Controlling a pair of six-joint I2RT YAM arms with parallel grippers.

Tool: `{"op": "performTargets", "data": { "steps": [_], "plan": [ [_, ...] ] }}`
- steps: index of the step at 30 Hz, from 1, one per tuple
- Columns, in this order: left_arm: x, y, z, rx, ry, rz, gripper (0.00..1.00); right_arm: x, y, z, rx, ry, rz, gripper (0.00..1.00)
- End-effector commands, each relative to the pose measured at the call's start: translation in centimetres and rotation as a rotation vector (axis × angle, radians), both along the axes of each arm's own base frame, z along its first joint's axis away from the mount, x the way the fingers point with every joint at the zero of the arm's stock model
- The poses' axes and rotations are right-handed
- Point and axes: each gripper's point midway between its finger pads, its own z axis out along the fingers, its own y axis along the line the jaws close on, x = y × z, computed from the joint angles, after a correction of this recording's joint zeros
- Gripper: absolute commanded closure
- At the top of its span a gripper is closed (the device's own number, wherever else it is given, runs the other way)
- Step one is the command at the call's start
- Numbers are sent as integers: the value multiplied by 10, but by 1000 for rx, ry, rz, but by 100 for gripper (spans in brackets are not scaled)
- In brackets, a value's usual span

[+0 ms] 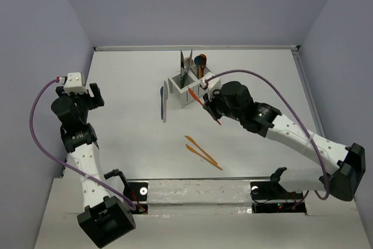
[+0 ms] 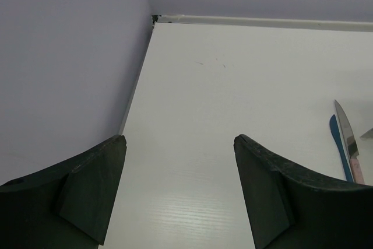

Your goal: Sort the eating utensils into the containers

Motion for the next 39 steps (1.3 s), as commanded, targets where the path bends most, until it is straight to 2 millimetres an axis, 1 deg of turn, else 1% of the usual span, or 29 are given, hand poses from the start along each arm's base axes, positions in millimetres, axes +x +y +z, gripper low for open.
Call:
{"op": "performTargets", "data": {
  "steps": [1, 2, 3, 4, 5, 6, 7, 8, 9, 11, 12, 13, 14, 15, 16, 18, 19, 21, 22, 23, 25, 26, 27, 30, 32, 33, 38, 39],
  "plan": [
    [2, 1, 11, 28, -45, -10, 14, 31, 41, 115, 251, -358, 77, 100],
    [2, 1, 10, 29, -42, -9, 14, 54, 45, 151, 334, -465, -19, 100],
    [2, 1, 11, 29, -43, -9, 14, 62, 54, 162, 379, -500, -24, 100],
    [1, 2, 11, 32, -44, -5, 14, 79, 47, 204, 494, -609, -144, 100],
    [1, 2, 11, 31, -43, -3, 14, 93, 45, 213, 532, -644, -197, 100],
    [1, 2, 11, 31, -43, -4, 14, 114, 57, 195, 539, -621, -251, 100],
    [1, 2, 11, 31, -43, -4, 14, 127, 57, 205, 599, -653, -298, 100],
    [1, 2, 11, 31, -43, -6, 14, 137, 62, 206, 623, -661, -329, 100],
    [1, 2, 10, 31, -43, -4, 14, 159, 70, 194, 611, -666, -399, 100],
    [1, 2, 10, 31, -43, -3, 14, 179, 72, 203, 666, -723, -459, 100],
    [1, 2, 11, 33, -45, -3, 14, 194, 86, 174, 623, -711, -465, 100],
    [1, 1, 10, 32, -44, -6, 14, 199, 89, 172, 635, -724, -471, 100],
    [1, 2, 10, 31, -43, -6, 14, 204, 93, 165, 627, -728, -477, 100],
    [1, 1, 10, 32, -44, -9, 14, 208, 95, 156, 616, -734, -488, 100],
    [1, 1, 9, 31, -42, -11, 14, 212, 98, 143, 615, -734, -494, 100],
    [2, 0, 9, 30, -42, -12, 14, 214, 97, 127, 607, -727, -506, 100],
    [2, 1, 8, 29, -41, -12, 14, 218, 91, 111, 591, -722, -521, 100],
    [2, 0, 8, 27, -40, -15, 14, 217, 89, 94, 581, -709, -529, 100],
    [2, 0, 8, 26, -40, -20, 14, 220, 85, 86, 571, -704, -534, 100],
    [2, -1, 8, 25, -40, -21, 14, 218, 85, 71, 555, -687, -524, 100],
    [2, -1, 9, 24, -42, -21, 14, 219, 85, 55, 541, -664, -503, 100],
    [2, -1, 8, 25, -41, -23, 14, 218, 85, 42, 517, -645, -496, 100],
    [2, -1, 9, 29, -42, -20, 14, 217, 89, 32, 524, -619, -483, 100],
    [2, 0, 9, 27, -41, -18, 14, 215, 92, 1, 490, -553, -468, 100],
    [2, 0, 9, 28, -39, -18, 14, 211, 95, -12, 476, -520, -444, 100],
    [2, -1, 10, 28, -42, -18, 14, 208, 94, -21, 470, -501, -442, 100],
    [2, 0, 9, 26, -41, -18, 14, 202, 92, -23, 457, -477, -420, 100],
    [2, 0, 10, 27, -44, -16, 14, 201, 93, -22, 456, -472, -413, 97]
  ]
}}
